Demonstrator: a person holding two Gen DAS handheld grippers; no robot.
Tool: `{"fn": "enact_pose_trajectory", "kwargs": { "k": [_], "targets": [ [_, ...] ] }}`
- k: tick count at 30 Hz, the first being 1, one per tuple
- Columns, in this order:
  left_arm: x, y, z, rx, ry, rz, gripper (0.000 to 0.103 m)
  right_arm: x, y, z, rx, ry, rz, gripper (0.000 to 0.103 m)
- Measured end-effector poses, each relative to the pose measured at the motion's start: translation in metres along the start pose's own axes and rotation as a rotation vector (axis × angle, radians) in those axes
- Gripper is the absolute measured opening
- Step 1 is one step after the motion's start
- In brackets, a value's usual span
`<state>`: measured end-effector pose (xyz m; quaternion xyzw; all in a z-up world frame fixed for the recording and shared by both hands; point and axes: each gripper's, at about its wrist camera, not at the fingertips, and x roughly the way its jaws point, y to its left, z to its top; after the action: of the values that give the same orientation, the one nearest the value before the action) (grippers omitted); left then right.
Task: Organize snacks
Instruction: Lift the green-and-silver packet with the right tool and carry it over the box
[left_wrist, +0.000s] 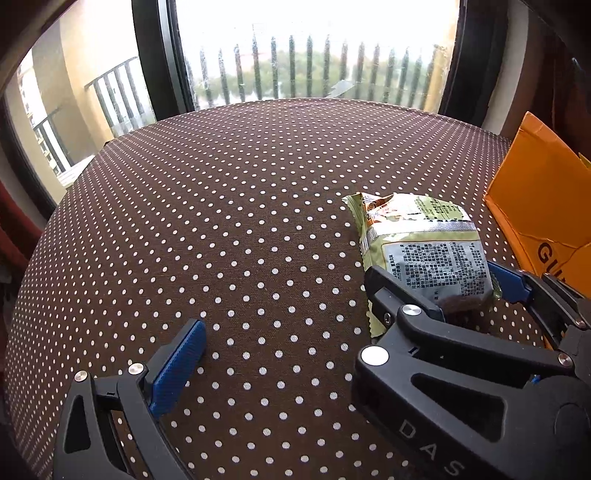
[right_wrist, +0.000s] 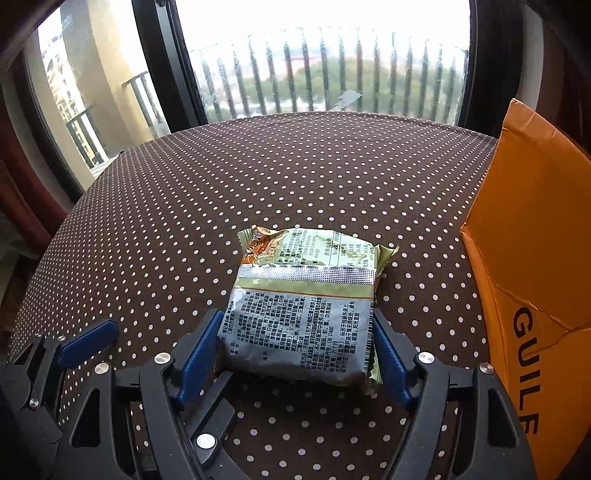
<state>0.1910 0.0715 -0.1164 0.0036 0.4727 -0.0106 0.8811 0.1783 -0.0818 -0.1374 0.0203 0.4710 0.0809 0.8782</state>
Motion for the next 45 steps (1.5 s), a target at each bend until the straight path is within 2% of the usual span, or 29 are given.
{"fn": "enact_pose_trajectory", "kwargs": {
  "k": [6,18,45],
  "targets": [
    [-0.006,-0.005,-0.008,0.011,0.009,-0.02,0.101,-0.009,-0.002,-0.009,0.016,0.002,0.005,0.078],
    [-0.029,-0.012,-0.015,0.027,-0.033,-0.037,0.101,-0.039,-0.007,-0.021,0.024,-0.029,0.001,0.078],
    [-0.14,-0.03,-0.016,0.058,-0.238,-0.019,0.102,-0.146,-0.012,-0.017,0.013,-0.225,0.001,0.078]
  ]
}}
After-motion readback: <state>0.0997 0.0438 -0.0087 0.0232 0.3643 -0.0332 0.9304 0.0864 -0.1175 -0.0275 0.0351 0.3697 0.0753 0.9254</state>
